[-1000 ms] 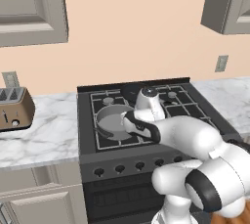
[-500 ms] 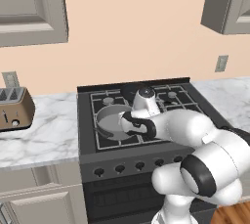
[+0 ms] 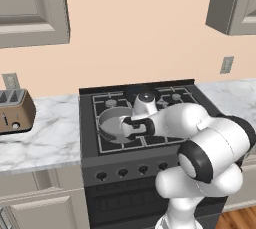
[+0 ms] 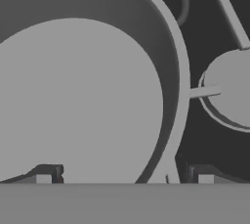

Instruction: Move the pot and pan from the stove into the sink.

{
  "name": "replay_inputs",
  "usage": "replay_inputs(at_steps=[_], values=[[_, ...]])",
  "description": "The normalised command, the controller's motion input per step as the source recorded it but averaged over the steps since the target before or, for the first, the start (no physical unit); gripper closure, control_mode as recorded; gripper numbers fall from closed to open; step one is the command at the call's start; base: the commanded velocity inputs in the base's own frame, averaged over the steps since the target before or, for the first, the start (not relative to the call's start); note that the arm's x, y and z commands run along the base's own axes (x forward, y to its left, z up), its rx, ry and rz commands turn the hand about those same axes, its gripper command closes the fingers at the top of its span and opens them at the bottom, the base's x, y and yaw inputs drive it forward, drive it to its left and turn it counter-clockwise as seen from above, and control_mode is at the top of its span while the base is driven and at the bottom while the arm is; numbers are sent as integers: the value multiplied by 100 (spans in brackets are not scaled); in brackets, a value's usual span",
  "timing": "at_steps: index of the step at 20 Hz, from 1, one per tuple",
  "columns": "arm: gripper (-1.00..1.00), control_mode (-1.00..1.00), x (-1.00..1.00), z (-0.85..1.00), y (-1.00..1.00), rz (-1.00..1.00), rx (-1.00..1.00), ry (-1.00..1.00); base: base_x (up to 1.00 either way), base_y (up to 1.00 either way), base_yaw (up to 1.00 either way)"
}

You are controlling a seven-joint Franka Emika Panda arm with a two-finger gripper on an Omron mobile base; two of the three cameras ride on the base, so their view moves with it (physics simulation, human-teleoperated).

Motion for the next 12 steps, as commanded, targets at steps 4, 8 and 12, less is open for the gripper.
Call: replay_inputs(at_steps=[4,8,12], values=[[-100,-100,18,-13,3,-2,0,0,0,0,0],[-100,-100,15,-5,2,-1,0,0,0,0,0],[100,-100,0,0,0,0,0,0,0,0,0]])
